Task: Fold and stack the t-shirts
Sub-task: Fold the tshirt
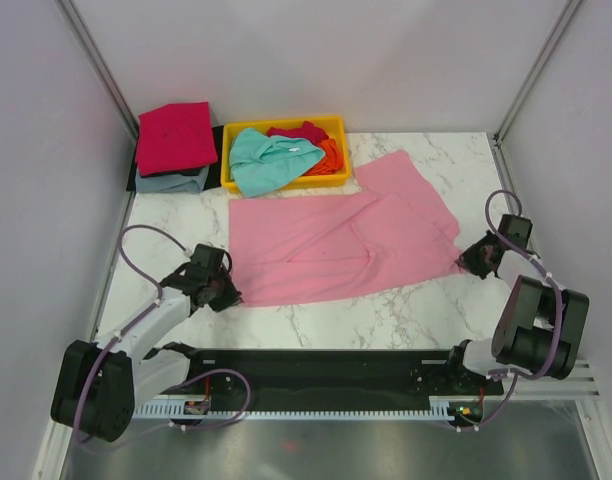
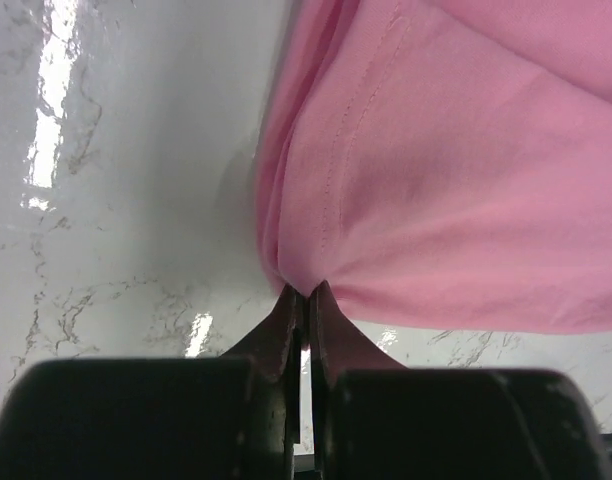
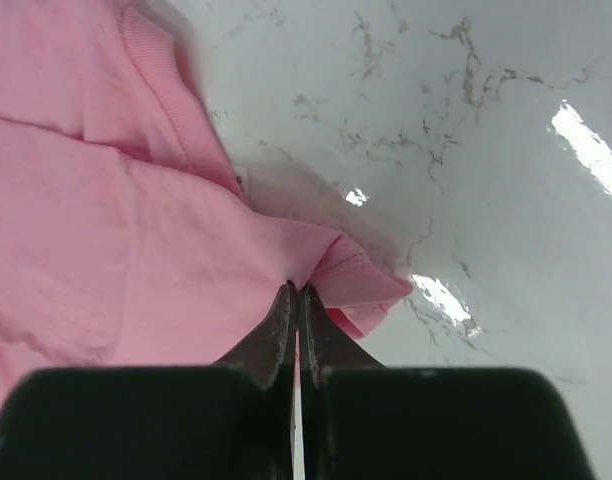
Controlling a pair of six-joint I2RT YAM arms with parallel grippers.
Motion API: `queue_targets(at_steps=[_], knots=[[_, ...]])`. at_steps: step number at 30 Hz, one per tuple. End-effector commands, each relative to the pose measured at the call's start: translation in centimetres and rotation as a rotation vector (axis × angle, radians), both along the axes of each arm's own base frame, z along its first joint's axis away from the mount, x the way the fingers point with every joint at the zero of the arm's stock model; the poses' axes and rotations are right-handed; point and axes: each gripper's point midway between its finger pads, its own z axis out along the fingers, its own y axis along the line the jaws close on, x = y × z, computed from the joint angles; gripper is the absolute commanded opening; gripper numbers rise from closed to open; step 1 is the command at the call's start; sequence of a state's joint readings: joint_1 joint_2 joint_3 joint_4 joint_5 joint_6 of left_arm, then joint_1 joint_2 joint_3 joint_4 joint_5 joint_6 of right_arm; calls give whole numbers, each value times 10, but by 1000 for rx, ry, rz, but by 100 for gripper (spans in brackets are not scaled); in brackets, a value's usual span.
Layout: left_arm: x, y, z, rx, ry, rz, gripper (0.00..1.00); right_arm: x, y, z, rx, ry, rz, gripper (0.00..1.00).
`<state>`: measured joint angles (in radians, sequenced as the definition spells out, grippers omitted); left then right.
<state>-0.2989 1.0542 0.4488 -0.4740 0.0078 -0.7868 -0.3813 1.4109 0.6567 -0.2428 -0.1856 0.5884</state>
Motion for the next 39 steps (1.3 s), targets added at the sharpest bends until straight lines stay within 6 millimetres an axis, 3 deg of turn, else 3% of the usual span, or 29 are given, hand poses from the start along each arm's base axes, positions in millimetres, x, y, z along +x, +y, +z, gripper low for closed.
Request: queue_targets(at_steps=[1, 3, 6, 9, 11, 14, 16, 17, 19, 20, 21, 23, 27, 28, 30, 32, 33, 34, 35, 36, 37, 38, 39], knots=[[36, -2, 42, 4, -149, 13, 2, 2, -11, 40, -72, -78, -27, 0], [39, 2, 57, 21, -177, 26, 2, -1, -18, 69, -115, -141, -57, 0], [39, 6, 80, 25, -221, 40, 2, -21, -28, 91, -174, -152, -125, 0], [30, 11, 83, 35, -217, 57, 2, -52, -32, 85, -191, -100, -215, 0], [21, 11, 77, 22, -191, 57, 2, -61, -28, 82, -183, -111, -234, 0], [10, 6, 68, -24, -160, 74, 3, -79, -20, 57, -140, -45, -264, 0], [3, 0, 65, -72, -139, 79, 9, -85, -13, 49, -102, -20, -275, 0], [0, -1, 65, -82, -136, 85, 16, -86, -7, 47, -69, -19, -269, 1], [-9, -6, 61, -123, -106, 86, 31, -90, 2, 44, -25, -24, -281, 16], [-12, -12, 66, -164, -116, 71, 54, -90, 4, 50, -22, -54, -282, 45], [-14, -14, 67, -180, -116, 68, 64, -90, 5, 53, -19, -70, -282, 66], [-18, -17, 76, -207, -124, 68, 83, -92, 2, 63, -43, -83, -295, 92], [-20, -15, 103, -194, -164, 25, 84, -87, -8, 105, -98, -158, -322, 95], [-17, -13, 121, -182, -202, 11, 84, -86, -9, 112, -99, -173, -325, 95], [-11, -6, 139, -116, -270, -42, 84, -73, -12, 133, -110, -242, -314, 95], [-1, -1, 163, -66, -350, -87, 84, -48, 1, 142, -42, -308, -206, 94], [2, 3, 165, -12, -368, -137, 84, -23, 2, 159, -43, -414, -132, 93], [5, 5, 173, 11, -394, -154, 83, -10, 13, 161, -13, -421, -64, 92], [10, 14, 173, 66, -407, -144, 83, 8, 14, 140, 11, -332, -34, 93], [12, 18, 174, 94, -412, -139, 84, 34, 15, 167, -42, -371, 30, 94], [14, 20, 175, 107, -419, -143, 84, 53, 32, 169, -61, -345, 102, 94], [18, 18, 179, 105, -444, -152, 84, 89, 28, 174, -99, -315, 115, 94], [21, 18, 178, 111, -453, -159, 84, 108, 44, 177, -122, -316, 195, 94]])
